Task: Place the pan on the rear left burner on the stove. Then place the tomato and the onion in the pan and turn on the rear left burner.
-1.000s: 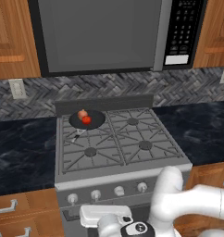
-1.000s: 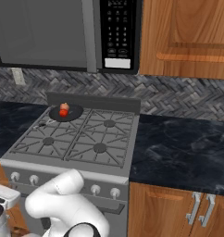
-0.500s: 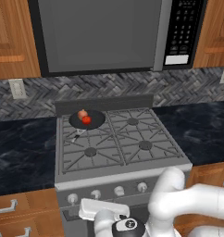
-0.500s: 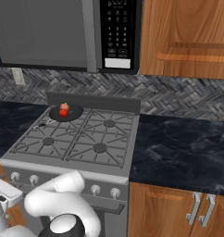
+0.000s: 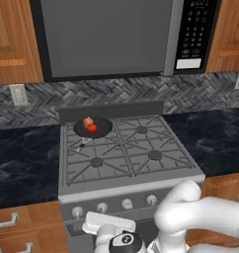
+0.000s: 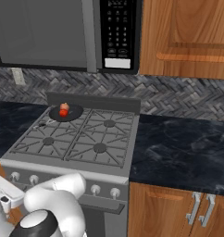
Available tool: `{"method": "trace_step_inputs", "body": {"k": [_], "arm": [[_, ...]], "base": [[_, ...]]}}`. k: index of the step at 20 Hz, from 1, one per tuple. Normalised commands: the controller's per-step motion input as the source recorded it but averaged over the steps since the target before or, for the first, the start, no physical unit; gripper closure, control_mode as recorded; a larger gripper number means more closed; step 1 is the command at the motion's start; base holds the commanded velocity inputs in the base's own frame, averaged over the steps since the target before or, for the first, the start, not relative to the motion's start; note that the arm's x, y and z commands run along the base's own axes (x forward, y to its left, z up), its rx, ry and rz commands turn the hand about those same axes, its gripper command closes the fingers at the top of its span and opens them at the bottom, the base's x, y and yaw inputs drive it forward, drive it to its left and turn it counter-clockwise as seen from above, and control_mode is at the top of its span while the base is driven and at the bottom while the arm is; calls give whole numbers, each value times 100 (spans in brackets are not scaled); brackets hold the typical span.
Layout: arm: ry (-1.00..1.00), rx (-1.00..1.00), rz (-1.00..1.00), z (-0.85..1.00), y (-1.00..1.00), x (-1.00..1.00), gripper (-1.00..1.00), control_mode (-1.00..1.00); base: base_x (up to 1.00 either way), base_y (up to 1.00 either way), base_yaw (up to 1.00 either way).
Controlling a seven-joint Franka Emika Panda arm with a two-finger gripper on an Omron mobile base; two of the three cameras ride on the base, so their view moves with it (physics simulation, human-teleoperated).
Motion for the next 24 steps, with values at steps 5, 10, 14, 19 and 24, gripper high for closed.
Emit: {"method": "trace_step_inputs", "body": {"k": [5,10,14,19,24], "arm": [[0,-5,-5,-13,0,0,-100,-100],[0,-4,0,-6,0,3,-100,-100],[0,-3,0,-3,-4,7,-100,-100],[0,-1,0,-8,-7,17,-100,-100],[0,-1,1,-14,-3,17,-100,-100]], "base": [[0,0,0],[0,0,0],[0,0,0],[0,0,0],[0,0,0]]}}
